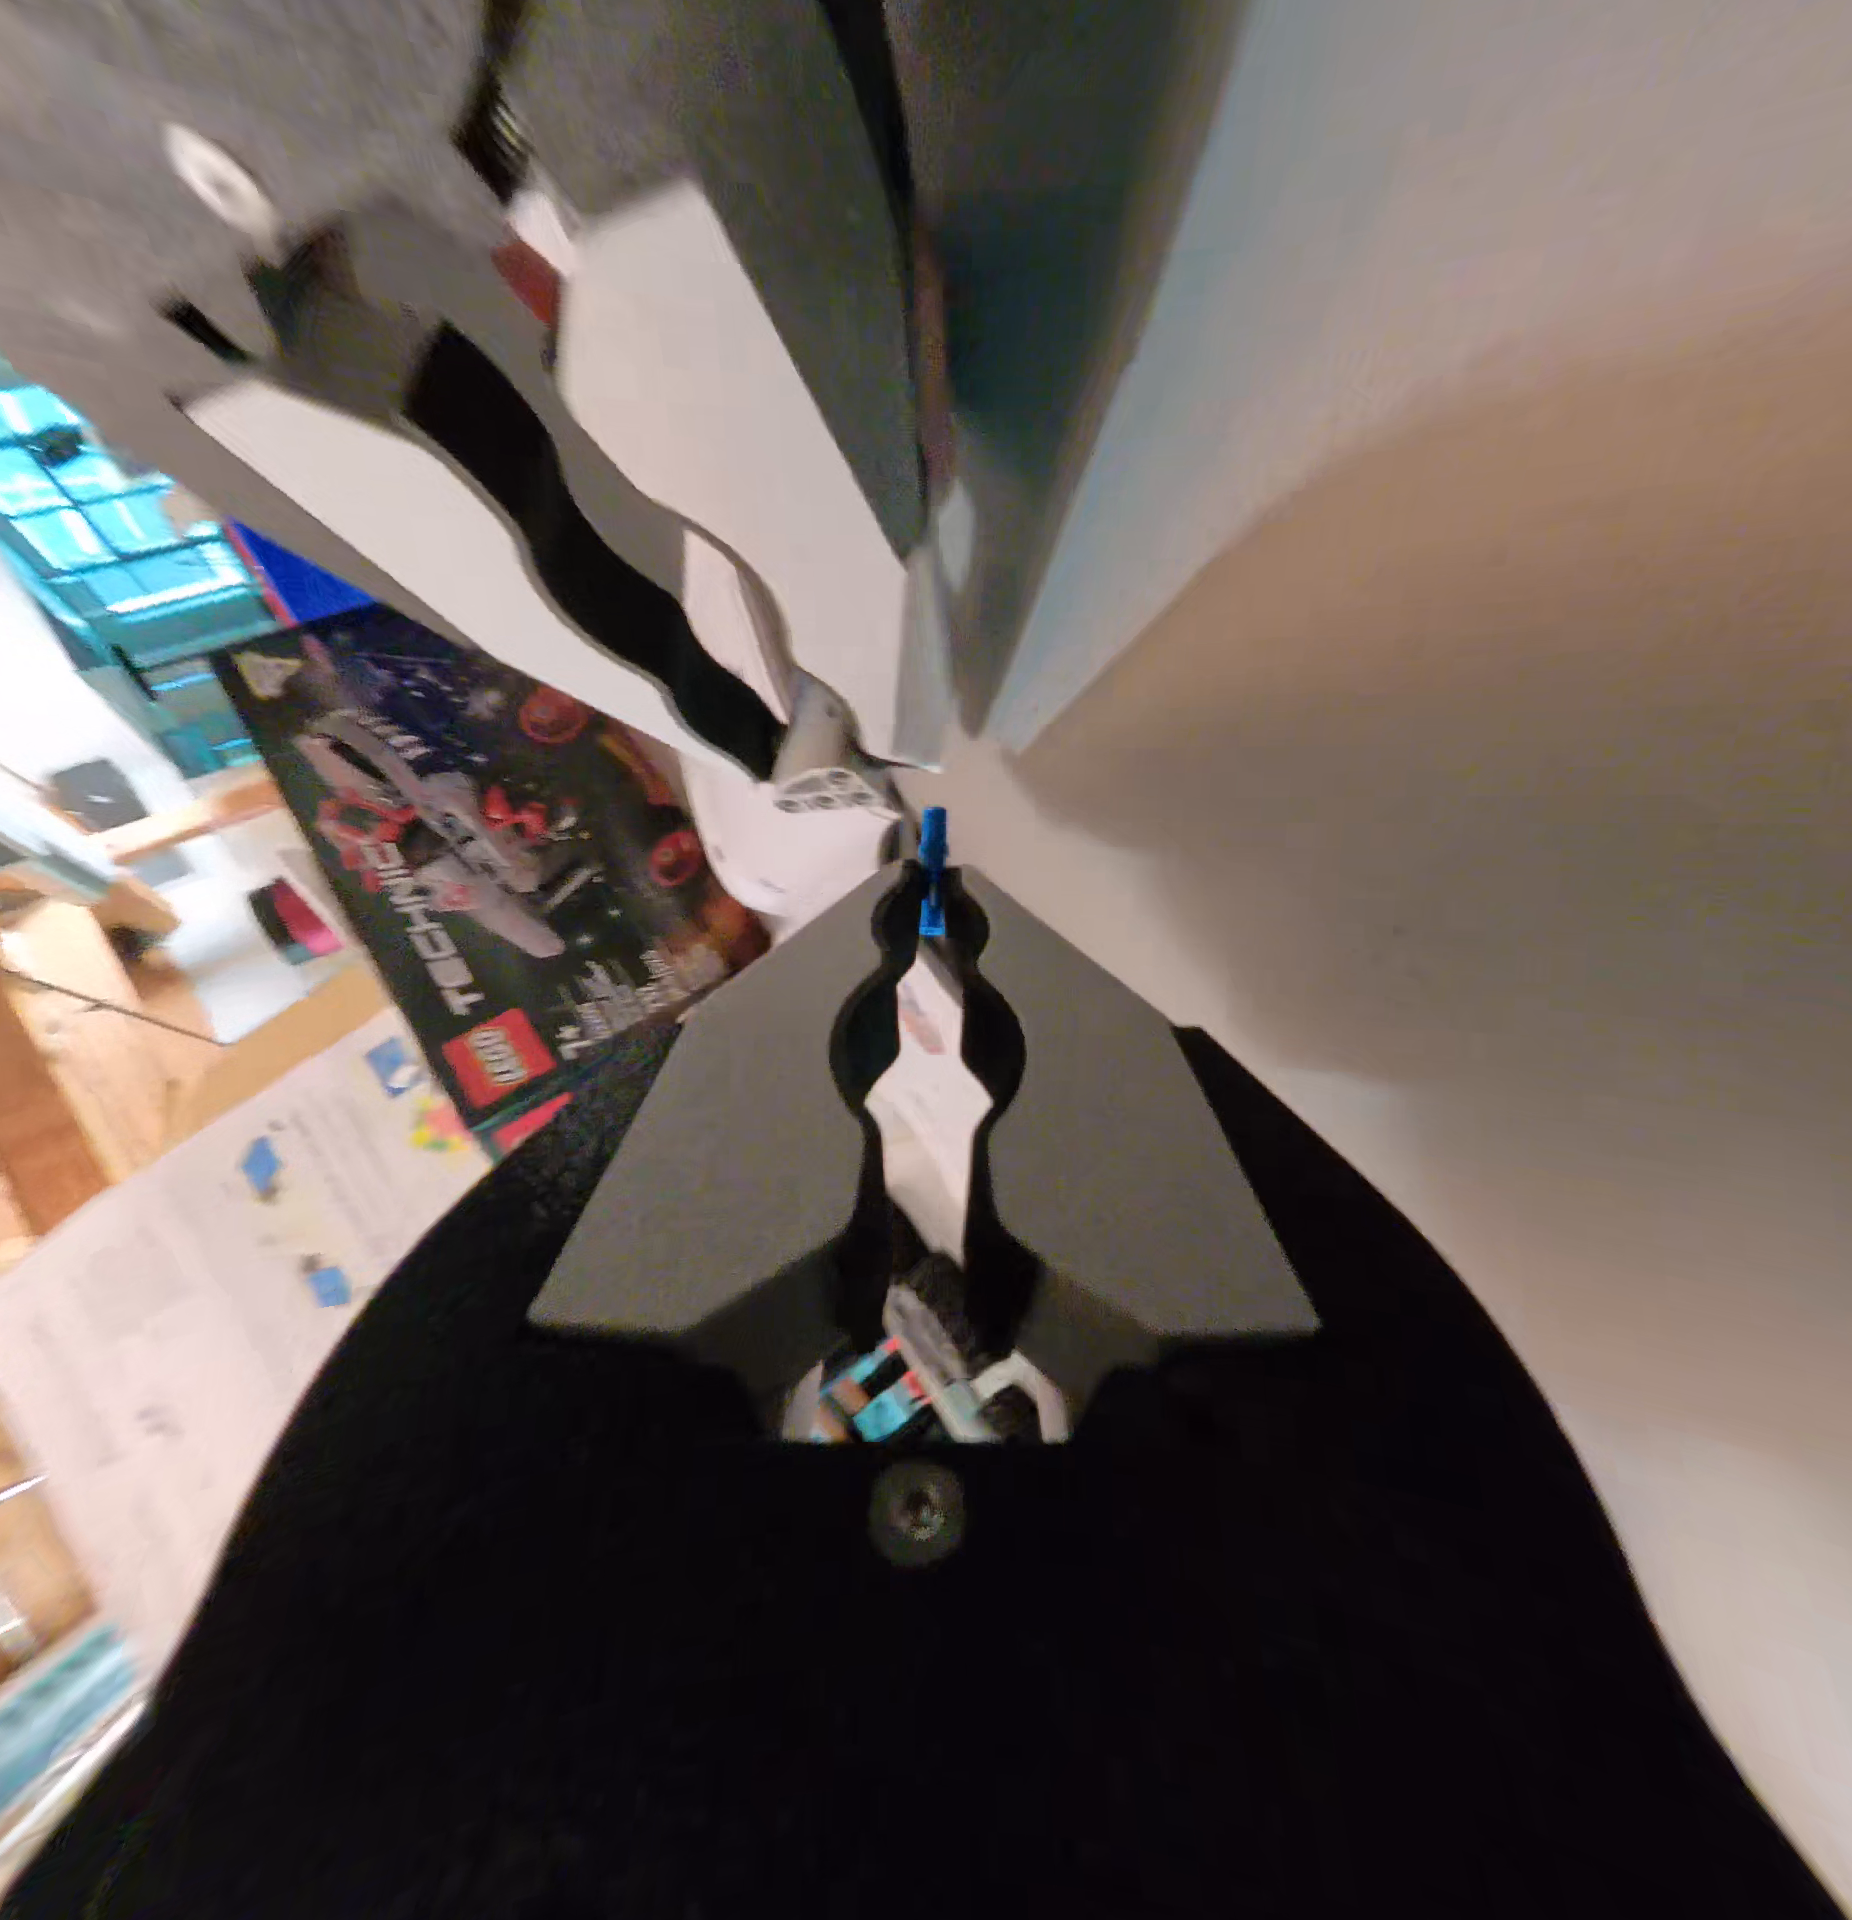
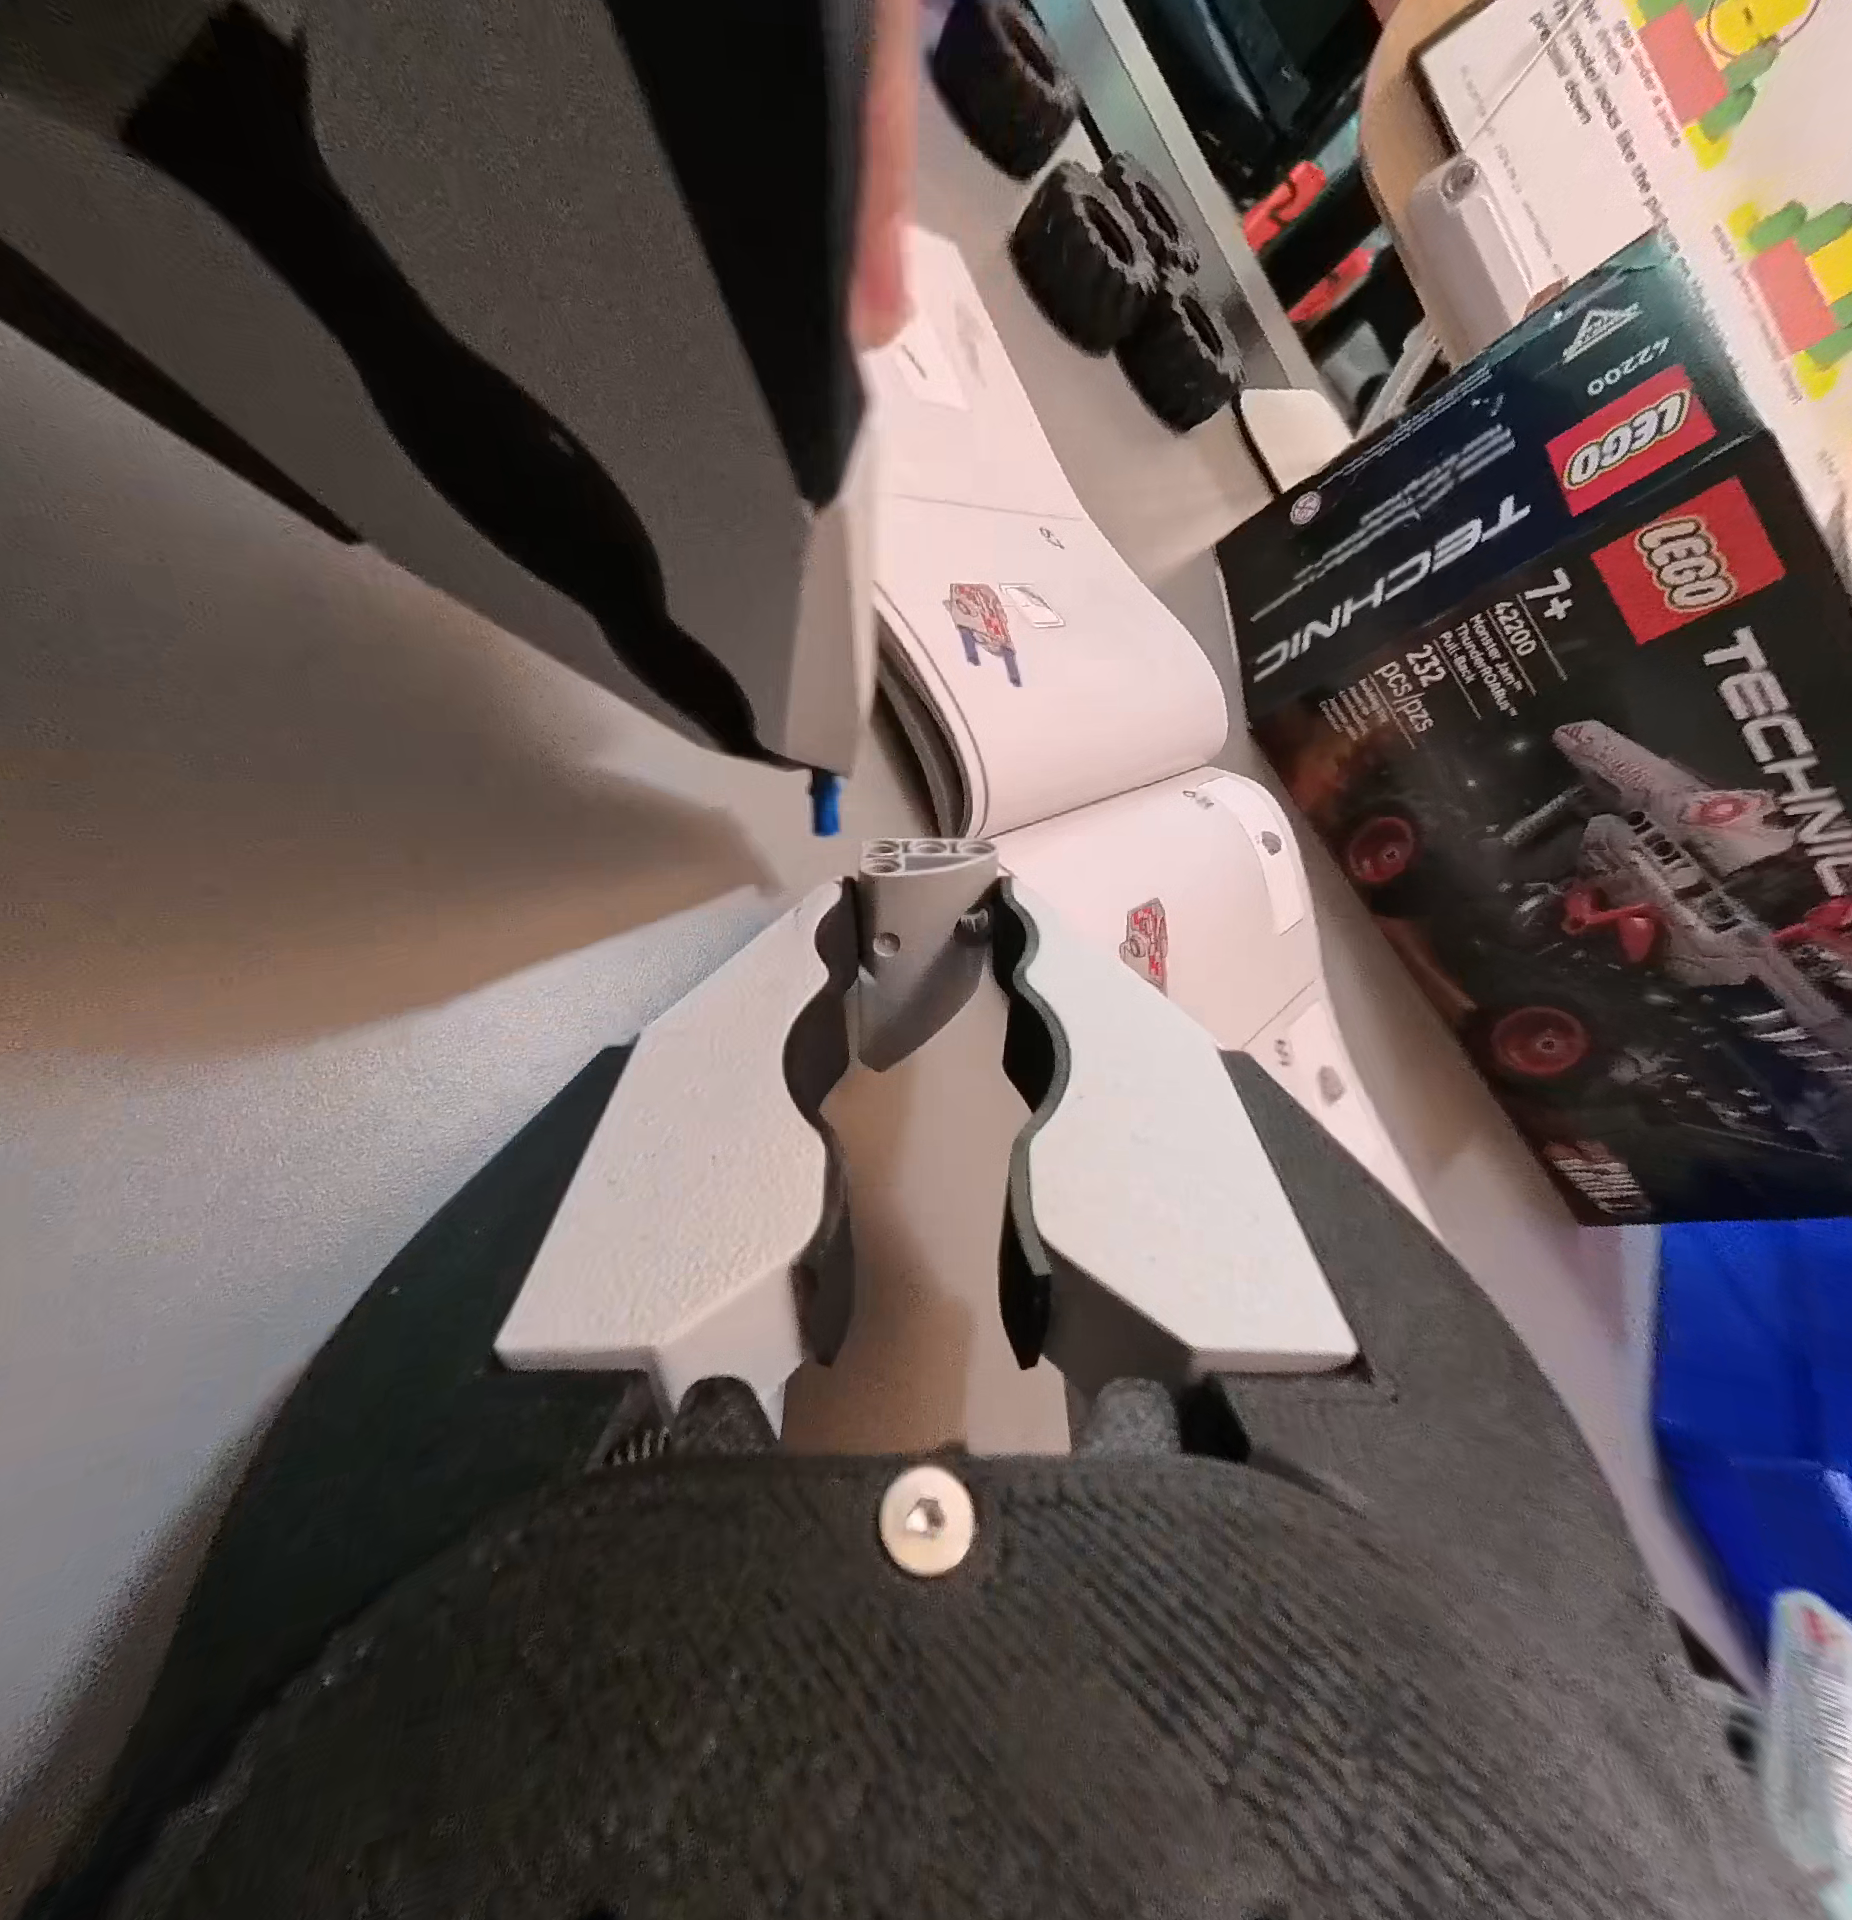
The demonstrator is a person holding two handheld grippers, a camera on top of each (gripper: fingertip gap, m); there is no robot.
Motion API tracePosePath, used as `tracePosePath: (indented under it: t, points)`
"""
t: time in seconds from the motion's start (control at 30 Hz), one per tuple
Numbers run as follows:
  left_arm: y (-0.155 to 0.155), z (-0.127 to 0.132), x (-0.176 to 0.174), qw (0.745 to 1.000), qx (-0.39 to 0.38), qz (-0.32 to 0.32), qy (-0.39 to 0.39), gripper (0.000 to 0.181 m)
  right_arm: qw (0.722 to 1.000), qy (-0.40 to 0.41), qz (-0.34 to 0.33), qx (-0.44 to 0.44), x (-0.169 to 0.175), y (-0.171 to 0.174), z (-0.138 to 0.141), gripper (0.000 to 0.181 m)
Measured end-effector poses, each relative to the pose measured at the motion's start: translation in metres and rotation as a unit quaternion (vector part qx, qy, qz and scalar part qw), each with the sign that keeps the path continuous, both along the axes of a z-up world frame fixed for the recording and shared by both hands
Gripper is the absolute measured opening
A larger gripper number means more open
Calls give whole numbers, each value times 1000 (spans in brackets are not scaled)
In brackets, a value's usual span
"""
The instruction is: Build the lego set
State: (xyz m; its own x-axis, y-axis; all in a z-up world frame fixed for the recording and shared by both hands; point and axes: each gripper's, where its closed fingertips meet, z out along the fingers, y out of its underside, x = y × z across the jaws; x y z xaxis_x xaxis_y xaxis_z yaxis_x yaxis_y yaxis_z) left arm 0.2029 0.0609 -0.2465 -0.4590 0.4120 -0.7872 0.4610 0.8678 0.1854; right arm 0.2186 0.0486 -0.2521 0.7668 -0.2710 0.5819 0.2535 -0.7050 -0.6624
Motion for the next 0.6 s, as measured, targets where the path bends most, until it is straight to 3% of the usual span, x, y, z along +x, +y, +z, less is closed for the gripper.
tracePosePath:
  t: [0.03, 0.17, 0.27, 0.33, 0.4, 0.47, 0.6]
  points:
    - [4, -6, 0, 1000, -8, 7, 22, 1, 1000, 18, 3, 8, 0, -1, 0, 23]
    - [14, -18, -1, 994, -60, 31, 86, 1, 998, 63, 28, 12, -4, 1, -3, 24]
    - [16, -19, -2, 984, -101, 50, 137, 2, 986, 147, 72, 13, -10, 4, -8, 23]
    - [18, -21, -1, 982, -105, 52, 145, 2, 972, 217, 89, 16, -12, 4, -12, 30]
    - [19, -21, 1, 982, -109, 54, 145, 2, 952, 285, 108, 15, -18, 3, -15, 49]
    - [18, -21, 2, 981, -109, 56, 148, 2, 935, 335, 115, 20, -21, 1, -15, 51]
    - [17, -22, 3, 980, -115, 56, 154, 2, 919, 385, 77, 42, -12, -1, -13, 34]
